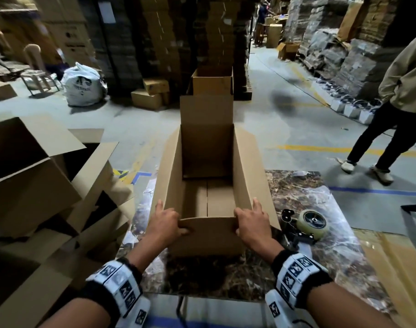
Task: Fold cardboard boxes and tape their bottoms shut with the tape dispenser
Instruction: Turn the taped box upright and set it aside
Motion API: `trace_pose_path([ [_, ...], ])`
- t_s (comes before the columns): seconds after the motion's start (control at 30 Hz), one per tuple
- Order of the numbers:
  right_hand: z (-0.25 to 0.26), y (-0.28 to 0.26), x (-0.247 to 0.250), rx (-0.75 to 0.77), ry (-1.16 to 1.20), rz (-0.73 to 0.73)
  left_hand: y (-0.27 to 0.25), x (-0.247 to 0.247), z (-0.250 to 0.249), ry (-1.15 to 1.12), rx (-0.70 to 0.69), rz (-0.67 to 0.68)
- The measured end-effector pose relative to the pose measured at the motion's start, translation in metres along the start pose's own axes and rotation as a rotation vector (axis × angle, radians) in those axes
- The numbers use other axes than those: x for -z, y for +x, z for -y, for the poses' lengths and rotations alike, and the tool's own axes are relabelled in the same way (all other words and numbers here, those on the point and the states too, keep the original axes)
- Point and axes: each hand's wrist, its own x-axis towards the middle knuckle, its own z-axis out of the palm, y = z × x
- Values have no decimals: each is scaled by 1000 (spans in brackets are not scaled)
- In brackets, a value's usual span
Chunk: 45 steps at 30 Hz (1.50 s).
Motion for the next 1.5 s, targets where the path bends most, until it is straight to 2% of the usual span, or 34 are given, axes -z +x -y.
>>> trace_pose_path([
  [0.13,-2,-22,12,66,-100,125,-33,3,4,-16,-24,102],
  [0.2,-2,-25,24,103,-124,182,-38,9,9,-139,-38,93],
  [0.33,-8,-8,60,152,-11,265,-23,37,21,-352,-73,-182],
  [0.5,-15,45,113,201,162,306,34,96,27,-407,-116,-318],
  [0.6,-15,93,142,198,213,236,87,131,31,-390,-129,-388],
  [0.7,-12,153,163,174,255,145,150,158,36,-317,-161,-397],
  [0.83,-7,248,170,130,249,29,242,173,40,-229,-168,-339],
  [0.93,-8,326,157,81,239,0,312,173,43,-156,-170,-251],
  [1.03,-15,391,135,14,160,51,379,163,48,-25,-233,-131],
  [1.1,-24,423,120,-25,128,144,417,147,52,66,-265,-60],
  [1.17,-33,442,108,-26,109,248,445,125,59,102,-269,26],
  [1.23,-36,452,97,-1,50,314,464,104,63,43,-271,157],
  [1.33,-35,457,80,45,-79,277,482,85,65,-33,-270,217],
  [1.5,-33,462,70,52,-147,241,499,77,70,-153,-277,312],
])
